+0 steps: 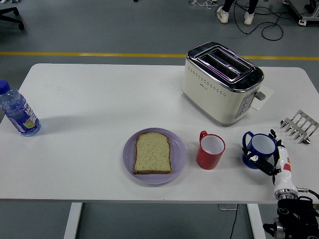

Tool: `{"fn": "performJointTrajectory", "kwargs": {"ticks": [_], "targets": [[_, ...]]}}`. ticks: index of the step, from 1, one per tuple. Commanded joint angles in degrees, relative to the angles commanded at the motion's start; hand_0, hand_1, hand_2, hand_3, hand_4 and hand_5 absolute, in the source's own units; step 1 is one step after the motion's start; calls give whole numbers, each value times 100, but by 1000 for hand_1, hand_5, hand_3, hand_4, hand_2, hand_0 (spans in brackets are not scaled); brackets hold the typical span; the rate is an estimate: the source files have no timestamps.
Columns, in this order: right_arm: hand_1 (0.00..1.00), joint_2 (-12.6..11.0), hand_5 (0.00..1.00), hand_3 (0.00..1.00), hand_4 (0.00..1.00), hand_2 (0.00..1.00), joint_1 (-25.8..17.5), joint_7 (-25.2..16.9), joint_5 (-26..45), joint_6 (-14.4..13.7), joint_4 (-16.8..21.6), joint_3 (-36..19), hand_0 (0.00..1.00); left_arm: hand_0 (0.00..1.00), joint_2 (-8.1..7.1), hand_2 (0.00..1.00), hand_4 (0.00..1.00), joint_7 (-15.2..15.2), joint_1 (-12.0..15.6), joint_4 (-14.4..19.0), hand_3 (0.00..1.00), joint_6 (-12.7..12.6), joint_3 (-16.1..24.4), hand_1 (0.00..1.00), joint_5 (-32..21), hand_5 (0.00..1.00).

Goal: Pick up the cup,pour liquid into bread,place the cup on the desk

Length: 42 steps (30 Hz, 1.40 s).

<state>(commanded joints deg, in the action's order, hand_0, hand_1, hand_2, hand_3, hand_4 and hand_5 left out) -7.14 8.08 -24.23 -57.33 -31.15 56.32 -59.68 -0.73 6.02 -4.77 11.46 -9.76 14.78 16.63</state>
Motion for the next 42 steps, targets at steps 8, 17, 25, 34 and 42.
{"fn": "performJointTrajectory", "kwargs": {"ticks": [8,17,25,34,42], "targets": [[790,8,197,971,951,902,49,-143,217,-44,-97,78,892,632,2,649,241,1,-1,0,503,0,8,639,6,865],[765,4,170,934,884,855,62,-201,414,27,-162,164,868,633,0,649,240,4,2,-1,503,4,17,638,8,865],[761,1,170,885,843,837,75,-322,553,42,-197,204,857,633,2,649,240,3,2,-2,503,5,30,638,8,865],[682,-1,124,761,782,754,72,-489,755,-2,-212,226,746,633,2,649,240,5,2,0,503,5,38,638,18,865],[603,-10,99,602,744,659,25,-657,982,-44,-188,238,662,633,7,651,241,7,29,-2,503,7,11,638,5,866]]}}
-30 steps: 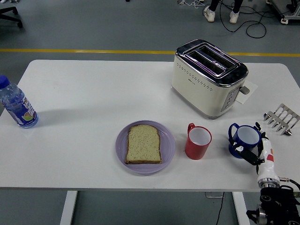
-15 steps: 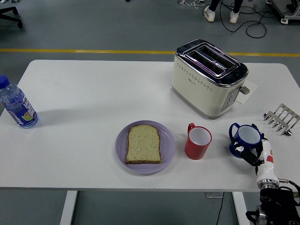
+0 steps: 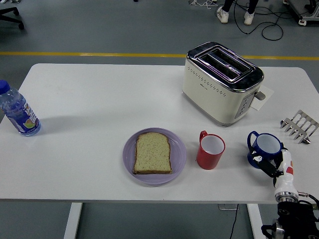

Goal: Pick up the cup,pour liquid into bread,place the cup on the desk

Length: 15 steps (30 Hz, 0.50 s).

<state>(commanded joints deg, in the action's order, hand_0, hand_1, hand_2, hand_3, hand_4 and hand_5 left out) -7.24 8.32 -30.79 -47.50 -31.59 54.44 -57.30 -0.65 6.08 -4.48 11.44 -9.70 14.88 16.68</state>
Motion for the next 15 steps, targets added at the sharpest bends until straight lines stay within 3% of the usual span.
{"fn": "performJointTrajectory", "kwargs": {"ticks": [2,7,8,14,15], "targets": [[548,-1,69,561,709,617,-16,-18,-18,-20,26,-25,605,633,1,651,241,0,7,0,503,1,-4,638,-2,866],[548,-51,69,561,709,617,-174,61,-220,-143,446,-288,605,633,3,651,240,0,32,-4,503,-1,-20,639,-3,866],[483,-57,2,548,569,594,-186,71,-239,-154,490,-307,482,633,3,650,240,0,33,-4,503,-1,-21,639,-3,866],[483,-145,2,548,569,594,-341,377,-649,-336,1189,-621,482,633,-4,650,240,2,46,-5,503,1,-54,639,2,866],[440,-155,2,543,585,572,-353,412,-683,-351,1299,-647,480,633,-5,650,240,2,47,-5,503,1,-56,639,5,865]]}}
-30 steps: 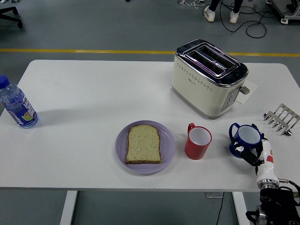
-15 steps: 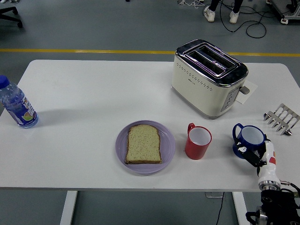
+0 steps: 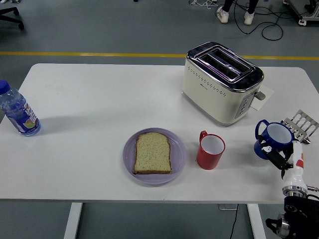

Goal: Pick up the cup,pour liquid into bread,place the cup on the desk

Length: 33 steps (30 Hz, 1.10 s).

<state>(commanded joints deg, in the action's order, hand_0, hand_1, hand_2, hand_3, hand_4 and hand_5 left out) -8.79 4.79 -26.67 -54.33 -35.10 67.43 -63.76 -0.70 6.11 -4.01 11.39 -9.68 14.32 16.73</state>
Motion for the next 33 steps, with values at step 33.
{"fn": "performJointTrajectory", "kwargs": {"ticks": [33], "targets": [[391,-743,2,565,590,557,1498,4033,-3593,1838,2903,446,417,633,-28,650,240,4,-76,2,503,-1,148,640,3,865]]}}
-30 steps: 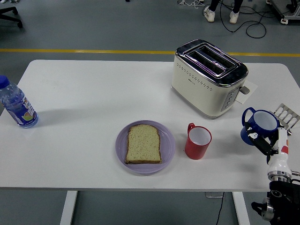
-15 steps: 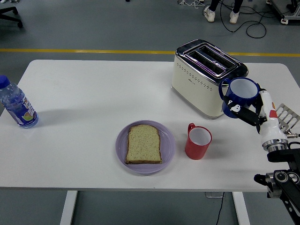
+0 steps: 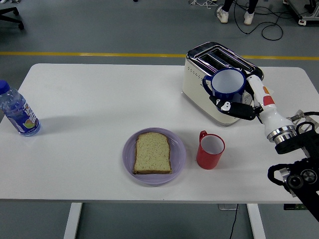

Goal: Pick up the cup,pour liquid into bread,place the cup on the desk

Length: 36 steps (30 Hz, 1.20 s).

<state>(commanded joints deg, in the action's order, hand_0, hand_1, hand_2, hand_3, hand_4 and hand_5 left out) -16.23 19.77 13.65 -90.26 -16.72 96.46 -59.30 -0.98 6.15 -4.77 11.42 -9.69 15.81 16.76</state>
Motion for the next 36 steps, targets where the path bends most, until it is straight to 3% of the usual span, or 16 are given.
{"fn": "performJointTrajectory", "kwargs": {"ticks": [3,9,13,19,25,32,36], "targets": [[374,-50,2,566,587,546,331,364,-419,163,-94,316,379,633,3,650,240,-1,5,0,503,1,-5,640,4,863],[379,-89,2,567,583,546,993,1196,-1601,648,-260,947,401,633,8,650,240,2,18,1,503,2,-2,639,-28,863],[379,-77,2,567,583,546,1367,1564,-2263,809,-360,1395,401,633,13,650,240,2,25,1,503,3,-11,639,-37,863],[381,-99,2,567,582,546,1753,1827,-2360,908,-390,1851,410,633,13,650,239,1,30,1,504,2,-13,639,-50,862],[363,-183,2,568,593,539,2431,2332,-2413,1402,-303,2765,367,633,15,650,240,3,37,0,503,2,-44,640,-79,863],[366,-309,2,567,589,539,3174,2332,-2533,1968,-253,3754,357,633,22,650,240,7,52,2,503,5,-54,639,-117,863],[381,-379,2,563,588,542,3514,2332,-2498,2046,-239,4265,338,633,21,649,240,8,74,4,503,6,-67,640,-133,863]]}}
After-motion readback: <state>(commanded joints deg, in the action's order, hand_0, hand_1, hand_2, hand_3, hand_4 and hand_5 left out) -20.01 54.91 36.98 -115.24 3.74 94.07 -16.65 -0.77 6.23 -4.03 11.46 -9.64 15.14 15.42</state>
